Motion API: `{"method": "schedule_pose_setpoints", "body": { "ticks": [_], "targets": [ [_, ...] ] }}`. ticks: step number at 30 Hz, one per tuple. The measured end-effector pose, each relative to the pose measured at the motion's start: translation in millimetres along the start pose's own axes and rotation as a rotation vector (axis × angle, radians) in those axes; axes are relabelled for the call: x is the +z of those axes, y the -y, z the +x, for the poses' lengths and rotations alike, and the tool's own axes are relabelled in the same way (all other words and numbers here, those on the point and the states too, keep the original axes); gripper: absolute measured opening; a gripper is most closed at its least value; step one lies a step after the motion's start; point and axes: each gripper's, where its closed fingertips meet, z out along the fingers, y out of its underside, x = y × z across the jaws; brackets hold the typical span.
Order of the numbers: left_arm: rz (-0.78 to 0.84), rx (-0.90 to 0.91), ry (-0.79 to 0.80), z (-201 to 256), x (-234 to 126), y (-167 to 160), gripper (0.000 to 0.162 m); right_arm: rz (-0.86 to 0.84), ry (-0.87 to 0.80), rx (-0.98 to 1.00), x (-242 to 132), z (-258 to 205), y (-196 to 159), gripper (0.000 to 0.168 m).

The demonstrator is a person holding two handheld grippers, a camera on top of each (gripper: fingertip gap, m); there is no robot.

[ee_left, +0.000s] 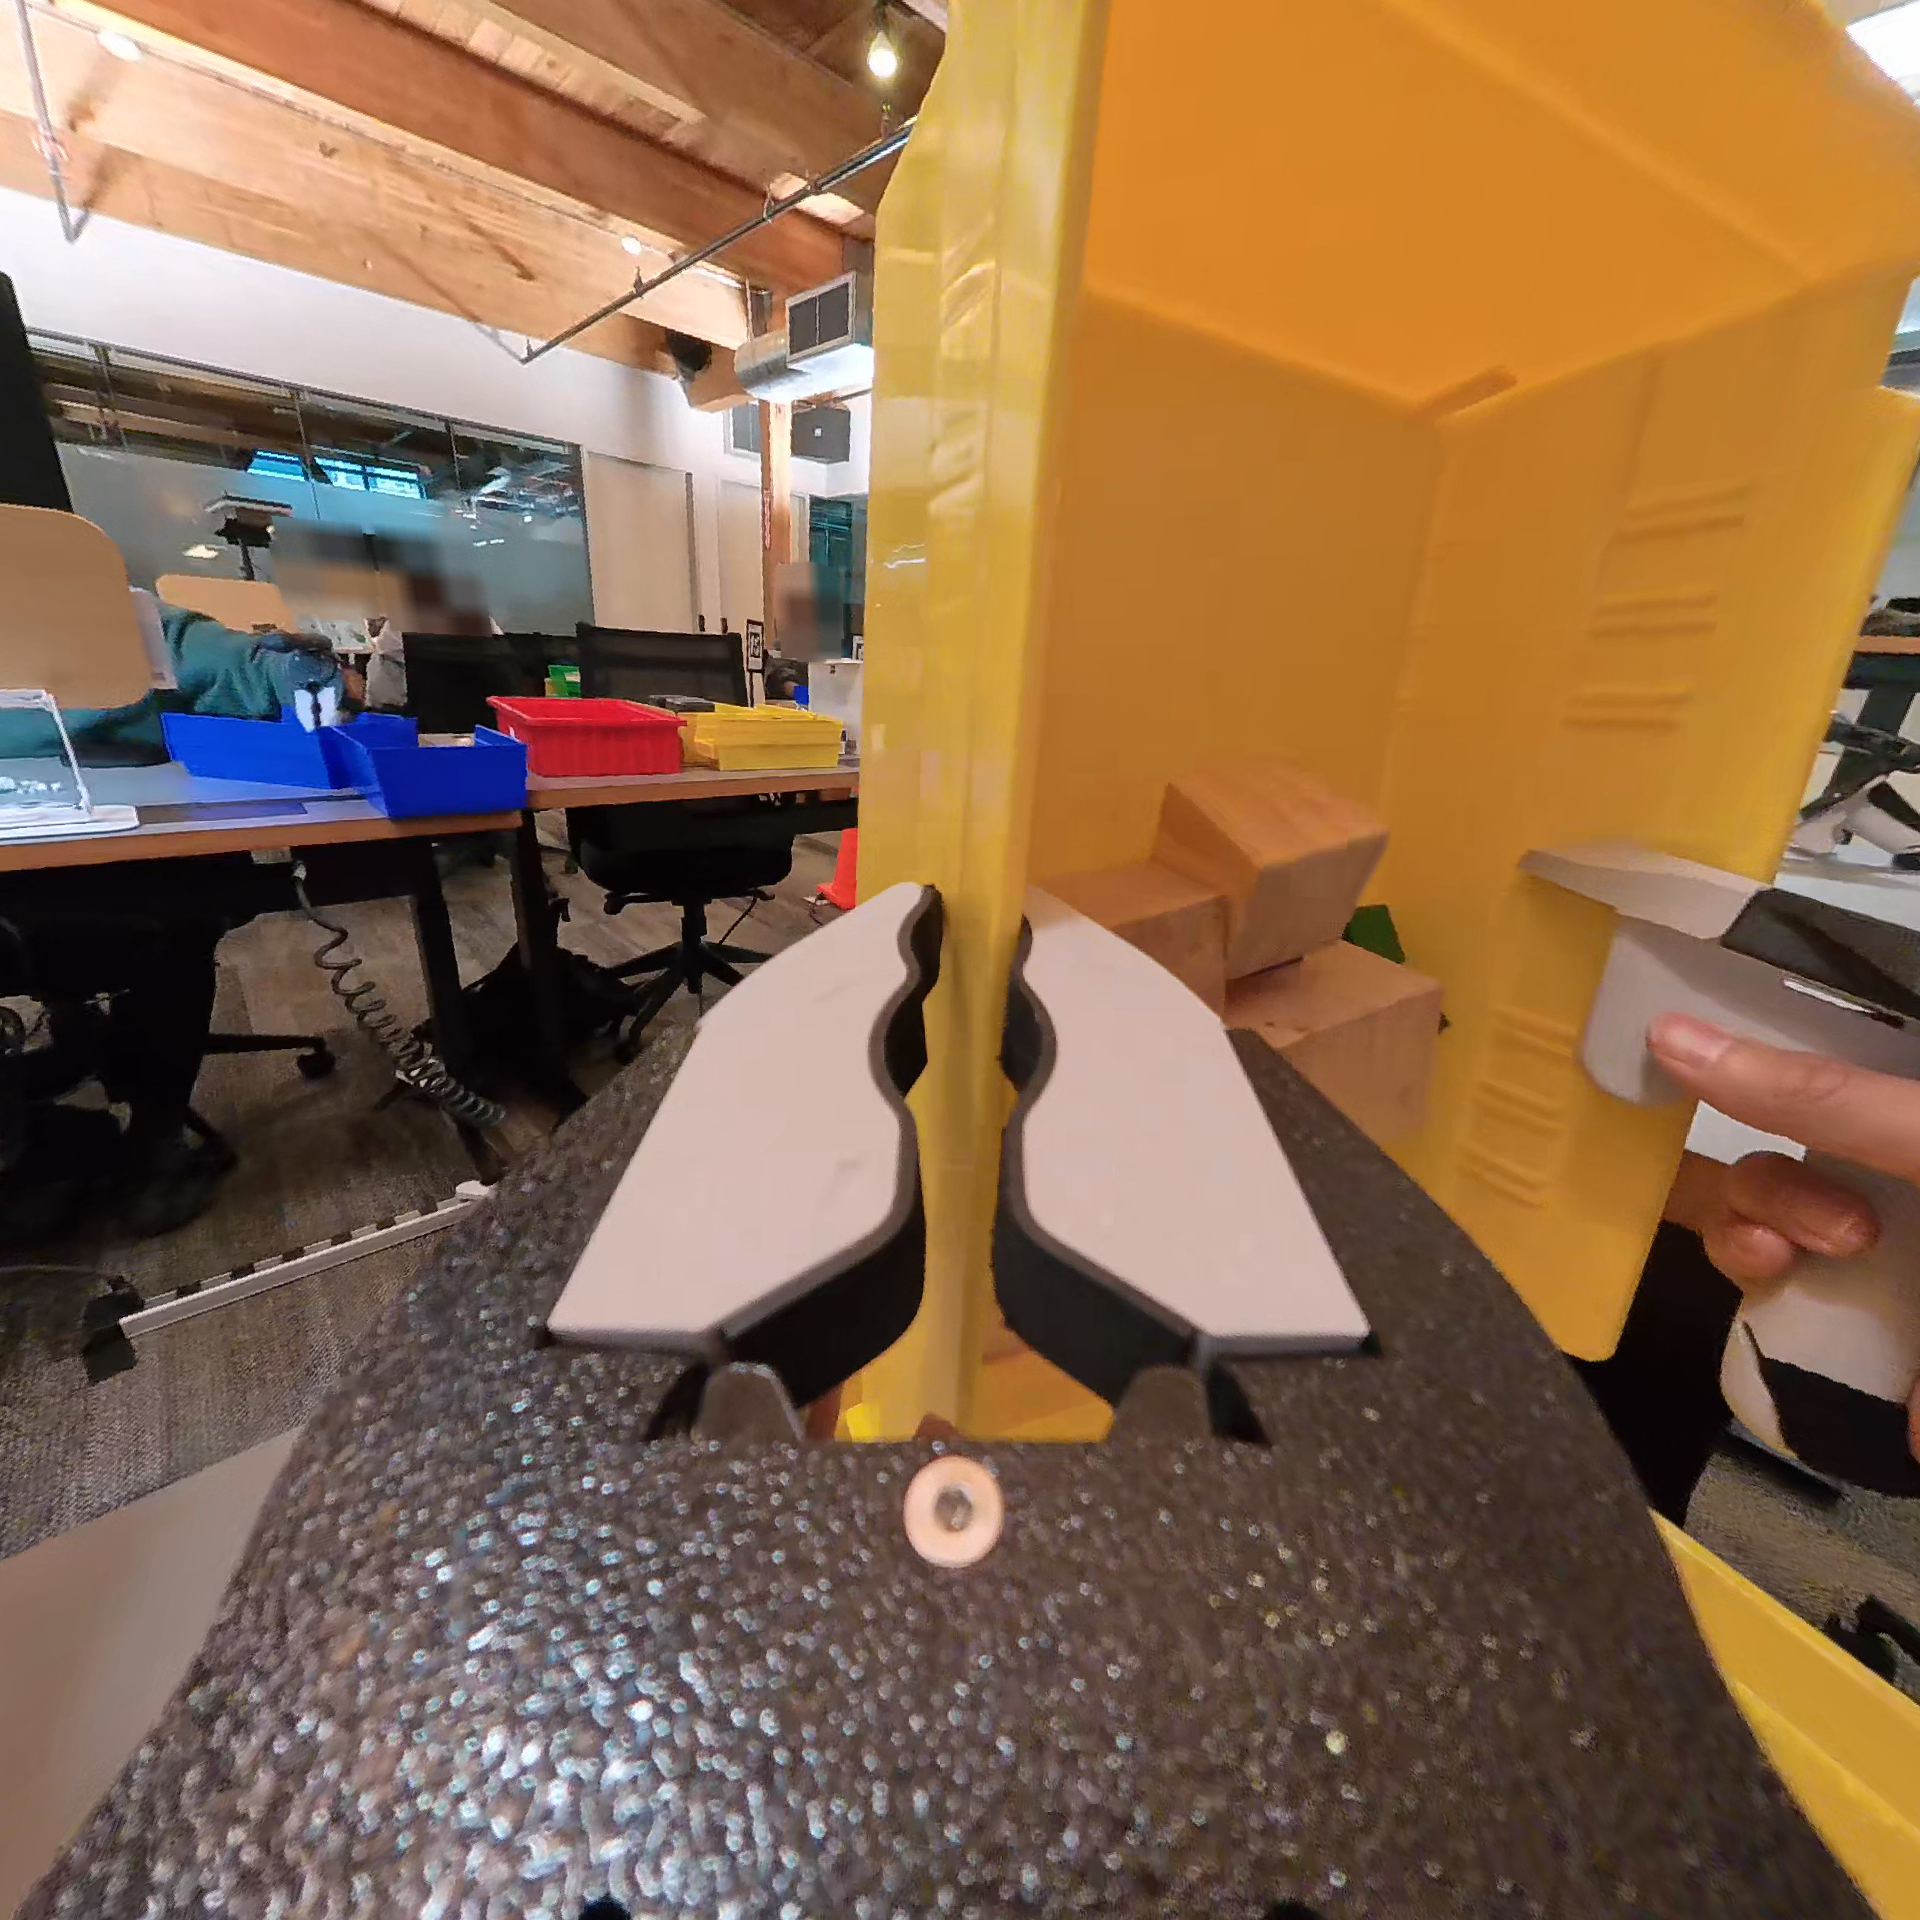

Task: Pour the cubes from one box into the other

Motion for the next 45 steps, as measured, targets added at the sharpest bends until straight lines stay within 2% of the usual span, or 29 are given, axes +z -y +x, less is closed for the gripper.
{"method": "schedule_pose_setpoints", "body": {
  "ticks": [14, 21, 27, 32, 41, 45],
  "targets": [
    [-0.052, 0.014, 0.044, -7.8, 4.3, -29.3, 0.008, -0.014, -0.001, 0.045, 13.3, 6.4, -14.8, 0.01],
    [0.039, 0.016, 0.045, -8.8, -1.1, -9.3, 0.009, 0.065, 0.055, 0.082, 13.4, -2.2, -8.9, 0.01],
    [0.089, 0.025, 0.021, -2.0, -1.0, 8.0, 0.01, 0.155, 0.064, 0.17, 10.7, -1.6, 0.4, 0.01],
    [0.112, 0.025, 0.033, -1.0, -0.7, 15.5, 0.009, 0.197, 0.043, 0.166, 6.7, -3.7, 6.7, 0.01],
    [0.106, 0.033, 0.034, -2.9, -0.7, 20.0, 0.008, 0.218, 0.04, 0.16, 4.1, -7.1, 10.5, 0.01],
    [0.078, 0.033, 0.023, -2.4, 0.6, 11.4, 0.009, 0.191, 0.032, 0.153, 4.4, -2.9, 2.3, 0.01]
  ]
}}
